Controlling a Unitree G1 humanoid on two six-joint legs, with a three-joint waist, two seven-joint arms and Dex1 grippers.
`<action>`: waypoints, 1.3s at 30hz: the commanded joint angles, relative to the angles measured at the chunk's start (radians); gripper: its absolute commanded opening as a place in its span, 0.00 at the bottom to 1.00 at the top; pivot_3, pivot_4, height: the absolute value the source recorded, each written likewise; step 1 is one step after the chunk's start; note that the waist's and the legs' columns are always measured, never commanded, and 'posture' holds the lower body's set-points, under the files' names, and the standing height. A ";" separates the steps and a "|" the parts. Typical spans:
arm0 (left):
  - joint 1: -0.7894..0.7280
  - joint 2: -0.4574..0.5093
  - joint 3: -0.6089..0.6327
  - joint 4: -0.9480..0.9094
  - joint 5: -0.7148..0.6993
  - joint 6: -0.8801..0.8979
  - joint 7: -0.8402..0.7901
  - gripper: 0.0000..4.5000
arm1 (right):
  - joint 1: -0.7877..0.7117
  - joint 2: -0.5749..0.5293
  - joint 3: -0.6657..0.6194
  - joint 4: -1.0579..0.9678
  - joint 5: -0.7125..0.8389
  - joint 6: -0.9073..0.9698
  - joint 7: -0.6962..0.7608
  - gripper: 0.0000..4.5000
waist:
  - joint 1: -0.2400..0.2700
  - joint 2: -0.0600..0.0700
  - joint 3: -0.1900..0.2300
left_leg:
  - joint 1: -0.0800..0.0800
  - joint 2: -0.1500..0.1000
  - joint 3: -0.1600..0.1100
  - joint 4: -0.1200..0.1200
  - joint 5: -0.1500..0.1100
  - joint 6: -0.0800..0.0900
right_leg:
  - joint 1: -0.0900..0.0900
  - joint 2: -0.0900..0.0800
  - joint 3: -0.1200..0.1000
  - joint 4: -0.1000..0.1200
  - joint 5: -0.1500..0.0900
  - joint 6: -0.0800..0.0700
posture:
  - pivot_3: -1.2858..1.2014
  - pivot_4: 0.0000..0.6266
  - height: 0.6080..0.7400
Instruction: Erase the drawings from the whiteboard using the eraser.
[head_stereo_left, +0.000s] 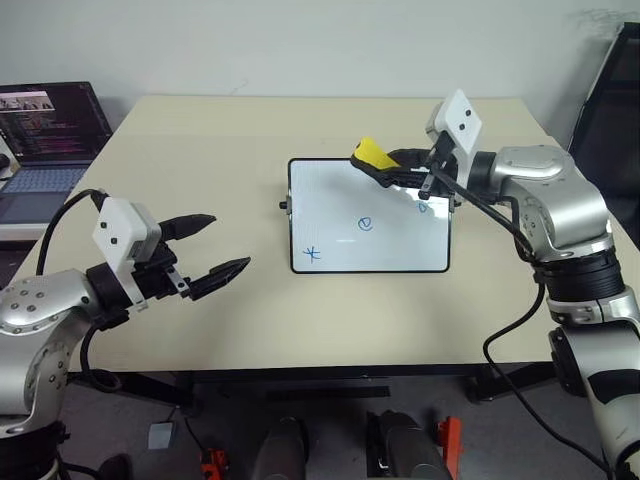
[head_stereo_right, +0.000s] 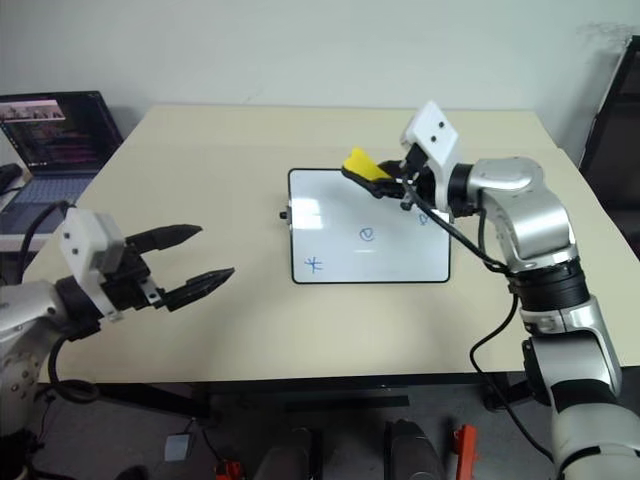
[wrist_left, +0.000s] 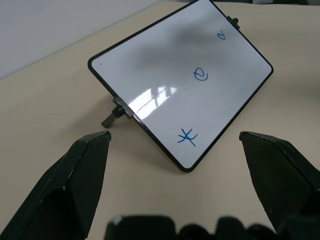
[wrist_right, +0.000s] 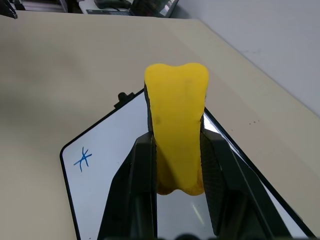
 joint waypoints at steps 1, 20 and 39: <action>-0.006 0.028 -0.021 -0.012 0.032 -0.037 -0.007 1.00 | -0.024 0.011 0.033 -0.088 -0.027 -0.025 0.009 0.19 | 0.000 0.000 0.000 | 0.000 0.000 0.000 0.000 0.000 0.000 | 0.000 0.000 0.000 0.000 0.000 0.000 | 0.52 0.24 1.00; -0.004 0.021 -0.074 0.029 0.059 -0.081 -0.001 1.00 | -0.018 0.146 0.400 -0.017 -0.427 -0.186 -0.088 0.19 | -0.008 0.000 0.000 | 0.000 0.000 0.000 -0.001 0.000 0.000 | -0.001 0.000 0.000 0.000 0.000 0.000 | 0.52 0.24 1.00; -0.020 0.016 -0.134 0.100 0.178 -0.164 0.025 1.00 | -0.112 0.308 0.431 0.376 -0.636 -0.383 -0.164 0.19 | -0.014 -0.001 0.000 | 0.000 0.000 0.000 -0.001 0.000 0.000 | -0.002 0.000 0.000 0.001 -0.001 -0.001 | 0.52 0.24 1.00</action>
